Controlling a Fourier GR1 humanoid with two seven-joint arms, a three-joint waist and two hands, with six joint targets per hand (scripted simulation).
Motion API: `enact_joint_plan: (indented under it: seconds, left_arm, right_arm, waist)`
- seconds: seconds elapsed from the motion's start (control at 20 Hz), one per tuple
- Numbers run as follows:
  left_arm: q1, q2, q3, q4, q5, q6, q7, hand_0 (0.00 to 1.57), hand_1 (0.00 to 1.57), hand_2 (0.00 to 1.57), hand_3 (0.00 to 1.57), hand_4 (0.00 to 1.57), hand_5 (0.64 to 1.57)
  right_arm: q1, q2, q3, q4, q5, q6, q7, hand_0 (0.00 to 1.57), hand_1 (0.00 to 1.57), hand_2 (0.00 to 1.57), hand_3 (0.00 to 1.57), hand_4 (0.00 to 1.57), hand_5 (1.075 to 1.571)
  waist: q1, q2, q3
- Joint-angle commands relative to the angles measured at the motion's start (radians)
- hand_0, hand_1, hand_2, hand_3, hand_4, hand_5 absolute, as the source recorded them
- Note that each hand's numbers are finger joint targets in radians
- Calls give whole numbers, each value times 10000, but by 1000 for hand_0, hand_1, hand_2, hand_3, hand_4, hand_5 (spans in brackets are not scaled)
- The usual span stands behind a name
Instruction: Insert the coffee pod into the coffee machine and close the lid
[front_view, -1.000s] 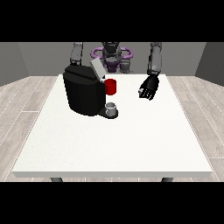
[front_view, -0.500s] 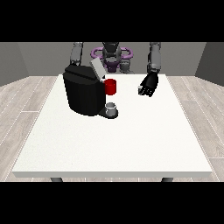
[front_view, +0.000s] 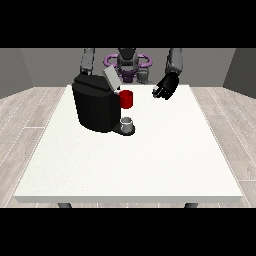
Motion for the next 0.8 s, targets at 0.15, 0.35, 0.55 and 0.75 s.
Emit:
enact_joint_plan:
  seconds: [0.15, 0.35, 0.55, 0.75]
  left_arm:
    - [-1372, -370, 41, -736, 133, -1409, 915, 1403, 1403, 1396, 1341, 598, 1571]
    - [-1540, -53, 355, -725, 281, -1862, 707, 1340, 1340, 1372, 1351, 562, 1571]
    - [-1926, 573, 785, -376, 263, -1820, 428, 1340, 1340, 1372, 1351, 562, 1571]
    - [-3179, 278, 1413, -231, 739, -2334, 1483, 956, 956, 1160, 1358, 517, 1571]
  right_arm:
    - [-179, -120, -294, 1008, -4, -50, -623, 0, 0, 0, 0, 0, 1571]
    - [189, 240, 292, 463, 230, 8, -277, 0, 0, 0, 0, 0, 1571]
    - [-34, -255, 328, -334, -122, 758, 76, 0, 0, 0, 0, 0, 1571]
    - [-605, 332, 424, -259, 64, 113, 62, 0, 0, 0, 0, 0, 1571]
  waist:
    - [67, -232, 5]
    - [-271, -626, 0]
    - [-979, -410, -3]
    - [-1028, -70, 1]
